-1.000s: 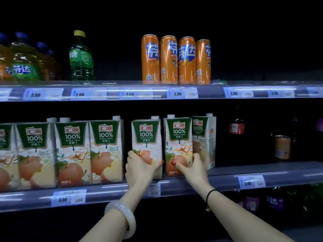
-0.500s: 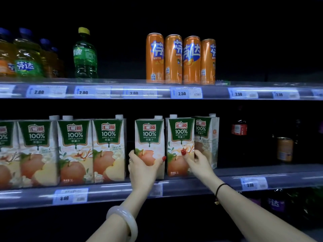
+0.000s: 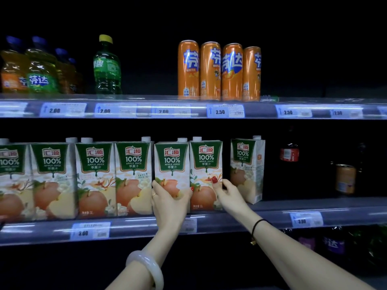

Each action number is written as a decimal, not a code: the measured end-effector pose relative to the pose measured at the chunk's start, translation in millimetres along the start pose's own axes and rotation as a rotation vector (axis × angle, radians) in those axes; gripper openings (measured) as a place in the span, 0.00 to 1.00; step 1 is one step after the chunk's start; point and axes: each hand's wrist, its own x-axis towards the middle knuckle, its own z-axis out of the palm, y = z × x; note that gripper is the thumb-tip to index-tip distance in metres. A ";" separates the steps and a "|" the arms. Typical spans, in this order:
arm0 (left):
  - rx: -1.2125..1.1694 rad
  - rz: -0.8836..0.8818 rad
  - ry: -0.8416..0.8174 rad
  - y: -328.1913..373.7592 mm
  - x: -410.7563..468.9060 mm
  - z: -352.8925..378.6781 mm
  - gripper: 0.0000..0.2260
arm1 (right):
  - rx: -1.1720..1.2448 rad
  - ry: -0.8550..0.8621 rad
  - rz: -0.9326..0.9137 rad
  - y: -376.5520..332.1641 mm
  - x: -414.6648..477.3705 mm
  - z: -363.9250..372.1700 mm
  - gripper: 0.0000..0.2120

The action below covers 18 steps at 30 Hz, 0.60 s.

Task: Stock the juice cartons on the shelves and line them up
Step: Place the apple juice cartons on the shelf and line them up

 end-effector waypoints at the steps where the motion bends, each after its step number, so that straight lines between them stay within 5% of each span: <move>1: -0.007 -0.006 -0.013 -0.8 0.3 -1.6 0.51 | 0.000 -0.009 0.002 0.5 0.7 0.5 0.17; 5: -0.034 0.009 -0.049 -3.3 -1.1 -5.1 0.51 | 0.014 -0.054 0.016 -1.9 -0.1 -4.9 0.08; 18: 0.409 -0.067 0.137 18.5 -17.6 -14.8 0.38 | -0.038 -0.118 0.031 -6.0 -19.3 -24.8 0.27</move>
